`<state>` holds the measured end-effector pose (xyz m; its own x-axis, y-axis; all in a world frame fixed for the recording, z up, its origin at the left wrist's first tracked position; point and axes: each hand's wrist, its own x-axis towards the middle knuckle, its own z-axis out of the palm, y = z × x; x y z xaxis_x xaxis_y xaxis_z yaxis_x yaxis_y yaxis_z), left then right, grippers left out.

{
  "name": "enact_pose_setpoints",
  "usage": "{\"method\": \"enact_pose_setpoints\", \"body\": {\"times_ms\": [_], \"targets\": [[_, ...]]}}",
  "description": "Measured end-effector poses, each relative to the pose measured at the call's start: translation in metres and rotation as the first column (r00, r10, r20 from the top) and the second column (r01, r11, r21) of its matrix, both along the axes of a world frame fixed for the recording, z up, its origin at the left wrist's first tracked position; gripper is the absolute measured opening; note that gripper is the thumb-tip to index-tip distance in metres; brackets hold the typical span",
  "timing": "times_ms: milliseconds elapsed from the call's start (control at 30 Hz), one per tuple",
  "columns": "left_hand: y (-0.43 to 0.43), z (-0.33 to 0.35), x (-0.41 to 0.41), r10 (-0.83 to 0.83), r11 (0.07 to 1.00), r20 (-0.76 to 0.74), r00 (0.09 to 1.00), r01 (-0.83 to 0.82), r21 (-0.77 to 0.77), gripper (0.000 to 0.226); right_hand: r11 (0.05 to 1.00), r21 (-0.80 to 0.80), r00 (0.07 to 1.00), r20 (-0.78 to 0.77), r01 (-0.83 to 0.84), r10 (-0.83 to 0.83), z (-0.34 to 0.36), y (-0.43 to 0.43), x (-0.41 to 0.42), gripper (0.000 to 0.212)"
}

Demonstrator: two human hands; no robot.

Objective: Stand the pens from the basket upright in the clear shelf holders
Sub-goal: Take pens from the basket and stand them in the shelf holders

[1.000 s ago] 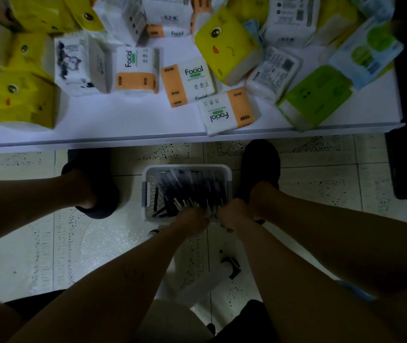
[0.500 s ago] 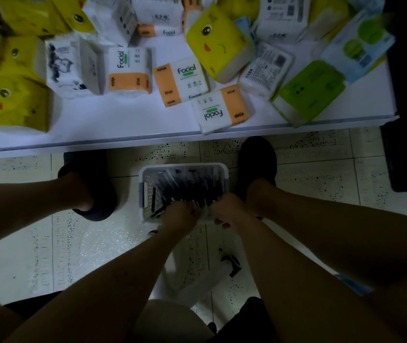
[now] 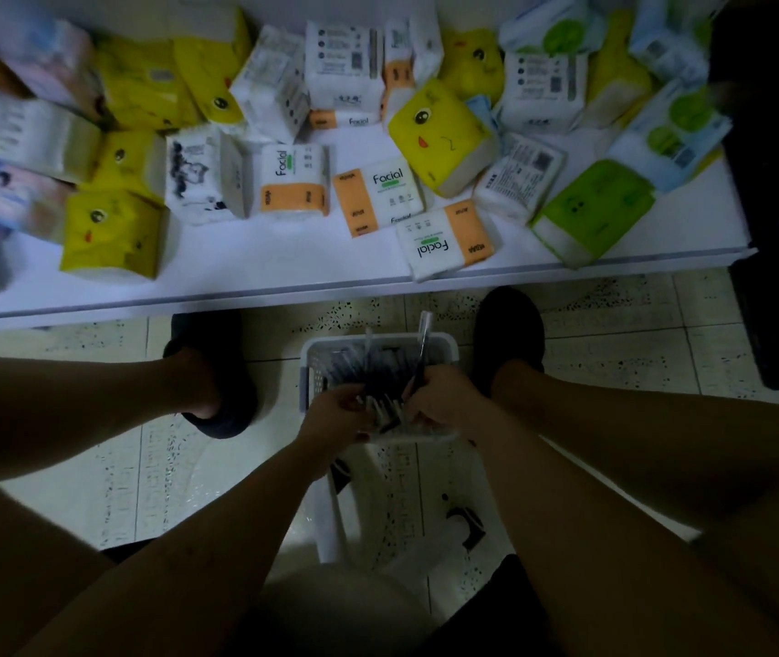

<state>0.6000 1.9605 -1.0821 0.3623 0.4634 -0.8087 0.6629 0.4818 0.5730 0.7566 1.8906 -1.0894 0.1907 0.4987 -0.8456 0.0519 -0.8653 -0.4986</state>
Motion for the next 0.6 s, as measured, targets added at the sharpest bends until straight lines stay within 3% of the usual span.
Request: {"method": "enact_pose_setpoints", "body": {"times_ms": [100,300,433,600], "targets": [[0.002,0.017,0.013,0.009,1.000,0.058,0.998,-0.011,0.027,0.036,0.997,0.081,0.995,0.097,0.004,-0.012,0.013,0.001,-0.003,0.005],[0.015,0.060,0.018,0.086,0.990,0.180,0.980,-0.105,0.098,0.016,0.960,0.276,0.957,0.286,-0.034,-0.048,0.053,0.011,-0.017,0.032],[0.031,0.093,0.015,0.033,0.969,0.200,0.979,-0.080,0.235,0.015,0.905,0.425,0.939,0.322,-0.028,-0.123,0.094,0.028,-0.027,0.007],[0.048,0.144,0.008,-0.008,0.913,0.318,0.948,-0.123,0.389,0.011,0.792,0.608,0.880,0.408,-0.061,-0.245,0.152,0.045,-0.026,0.032]]}}
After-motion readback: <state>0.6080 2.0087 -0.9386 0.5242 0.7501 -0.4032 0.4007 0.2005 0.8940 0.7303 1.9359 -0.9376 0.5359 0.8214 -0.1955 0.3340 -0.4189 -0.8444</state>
